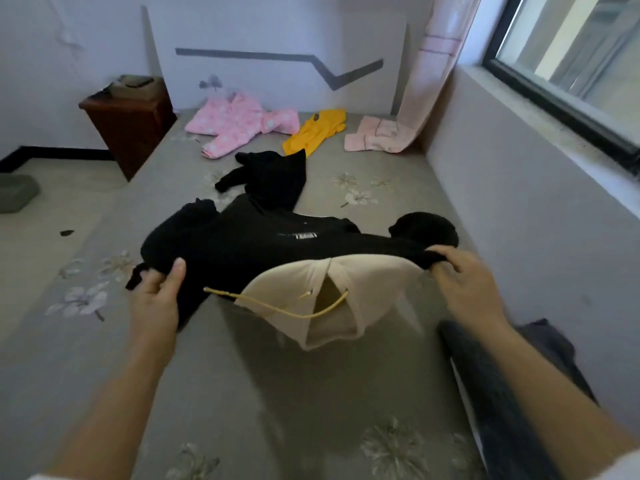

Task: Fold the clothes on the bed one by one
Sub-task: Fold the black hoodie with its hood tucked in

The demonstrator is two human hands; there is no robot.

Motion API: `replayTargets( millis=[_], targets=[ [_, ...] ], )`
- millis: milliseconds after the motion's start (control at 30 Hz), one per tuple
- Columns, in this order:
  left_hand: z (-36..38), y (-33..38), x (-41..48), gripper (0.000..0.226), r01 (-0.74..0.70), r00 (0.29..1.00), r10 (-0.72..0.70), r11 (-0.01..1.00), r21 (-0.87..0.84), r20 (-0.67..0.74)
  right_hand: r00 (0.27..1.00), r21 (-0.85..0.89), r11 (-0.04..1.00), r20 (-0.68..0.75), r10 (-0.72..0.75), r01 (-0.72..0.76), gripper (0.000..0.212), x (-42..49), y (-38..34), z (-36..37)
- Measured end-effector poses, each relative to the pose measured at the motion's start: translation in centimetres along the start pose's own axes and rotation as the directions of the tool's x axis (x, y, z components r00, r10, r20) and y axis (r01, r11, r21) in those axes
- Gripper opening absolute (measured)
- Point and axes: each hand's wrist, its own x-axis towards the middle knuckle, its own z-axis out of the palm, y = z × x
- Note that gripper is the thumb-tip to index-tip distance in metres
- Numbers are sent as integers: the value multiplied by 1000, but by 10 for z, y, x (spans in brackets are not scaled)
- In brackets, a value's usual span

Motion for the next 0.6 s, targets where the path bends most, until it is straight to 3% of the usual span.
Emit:
replayTargets(
  millis=[100,133,233,333,433,533,600],
  targets=[
    [-27,-82,-35,43,273,962,-268,936,222,-50,962,-98,982,206,181,-163,28,-60,38,45],
    [-34,-108,-46,49,414,910,-401,871,265,-106,928,-140,963,269,260,-229,29,-81,50,62],
    [-48,-175,-77,65,758,646,-731,579,302,-220,778,-217,883,418,470,-416,30,-143,82,111],
    [-58,-216,-104,47,854,493,-852,436,285,-174,624,-207,765,470,625,-611,29,-194,107,146],
    [-63,-242,-120,26,874,459,-867,400,277,-195,531,-118,636,446,720,-763,28,-225,121,167],
    [-61,-258,-129,7,891,434,-885,394,225,-169,471,51,483,334,816,-874,30,-244,127,183],
    [-60,-270,-139,11,880,400,-908,343,329,-124,419,172,388,222,880,-905,24,-254,133,190]
  ],
)
